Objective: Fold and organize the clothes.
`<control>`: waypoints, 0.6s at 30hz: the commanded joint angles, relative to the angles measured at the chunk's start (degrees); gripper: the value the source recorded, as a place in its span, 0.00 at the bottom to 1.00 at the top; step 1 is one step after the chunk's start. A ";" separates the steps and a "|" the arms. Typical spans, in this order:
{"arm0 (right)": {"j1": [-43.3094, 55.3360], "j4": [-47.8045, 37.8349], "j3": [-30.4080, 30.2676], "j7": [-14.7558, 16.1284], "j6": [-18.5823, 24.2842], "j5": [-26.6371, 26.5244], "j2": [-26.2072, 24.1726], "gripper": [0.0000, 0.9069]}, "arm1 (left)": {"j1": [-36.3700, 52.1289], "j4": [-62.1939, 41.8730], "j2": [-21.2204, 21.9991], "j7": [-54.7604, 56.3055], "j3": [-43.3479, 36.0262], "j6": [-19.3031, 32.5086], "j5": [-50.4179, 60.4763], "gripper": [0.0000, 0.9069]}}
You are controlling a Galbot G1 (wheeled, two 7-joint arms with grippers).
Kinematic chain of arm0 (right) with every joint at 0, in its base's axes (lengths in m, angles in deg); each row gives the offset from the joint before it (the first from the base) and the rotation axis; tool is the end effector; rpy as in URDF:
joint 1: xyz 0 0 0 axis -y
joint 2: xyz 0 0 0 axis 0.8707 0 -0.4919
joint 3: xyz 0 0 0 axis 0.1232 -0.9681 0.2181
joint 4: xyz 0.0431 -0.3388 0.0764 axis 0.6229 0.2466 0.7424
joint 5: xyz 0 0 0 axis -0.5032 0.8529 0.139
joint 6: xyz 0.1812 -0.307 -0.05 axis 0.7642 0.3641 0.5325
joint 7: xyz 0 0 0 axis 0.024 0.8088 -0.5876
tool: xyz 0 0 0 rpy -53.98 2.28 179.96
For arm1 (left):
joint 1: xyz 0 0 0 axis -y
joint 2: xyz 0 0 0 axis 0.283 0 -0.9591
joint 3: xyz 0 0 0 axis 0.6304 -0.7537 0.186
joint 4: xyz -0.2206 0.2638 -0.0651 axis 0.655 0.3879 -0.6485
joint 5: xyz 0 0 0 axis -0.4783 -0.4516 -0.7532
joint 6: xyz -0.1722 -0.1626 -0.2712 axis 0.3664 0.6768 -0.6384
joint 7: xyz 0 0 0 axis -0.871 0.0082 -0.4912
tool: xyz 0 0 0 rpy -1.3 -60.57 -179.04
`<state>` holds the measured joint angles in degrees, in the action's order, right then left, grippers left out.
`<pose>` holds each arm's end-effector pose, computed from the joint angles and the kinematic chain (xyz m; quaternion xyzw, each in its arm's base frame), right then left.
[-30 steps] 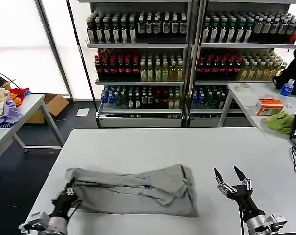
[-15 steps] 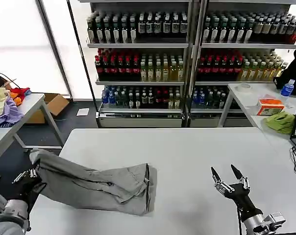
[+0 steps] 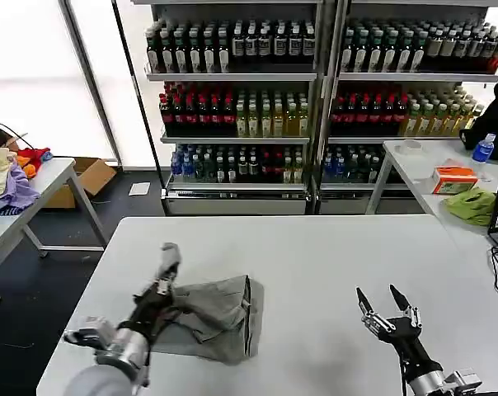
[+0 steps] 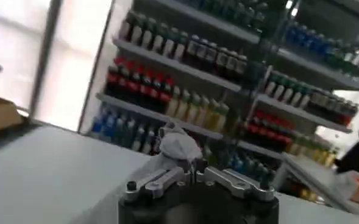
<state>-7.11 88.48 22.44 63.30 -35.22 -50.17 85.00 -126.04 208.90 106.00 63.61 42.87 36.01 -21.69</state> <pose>0.1620 -0.1204 -0.2956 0.0907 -0.9906 -0.1000 0.0201 0.2217 0.0104 -0.2437 -0.1070 -0.9682 0.1876 0.1262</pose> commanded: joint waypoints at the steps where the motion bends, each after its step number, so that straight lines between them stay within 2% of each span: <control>1: -1.55 -0.23 1.17 0.15 0.68 -0.17 0.31 1.00 | 6.57 -11.85 7.26 -2.06 -21.84 -0.76 4.99 0.01; 3: -1.49 -0.35 1.32 0.10 0.74 -0.17 0.40 1.00 | 6.40 -14.74 8.39 -3.44 -23.62 -1.82 8.11 1.00; 9: -1.62 0.42 1.72 0.11 0.64 -0.45 0.33 1.00 | 5.75 -15.65 10.58 -5.56 -22.60 -2.85 11.80 1.00; 18: -2.81 1.76 0.68 0.23 0.64 -0.28 1.01 1.00 | 6.75 -4.96 11.01 -1.81 -12.52 -3.44 6.82 1.00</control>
<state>-9.37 89.86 23.21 63.49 -34.70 -50.46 85.84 -120.70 198.41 114.90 60.70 26.16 33.30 -14.25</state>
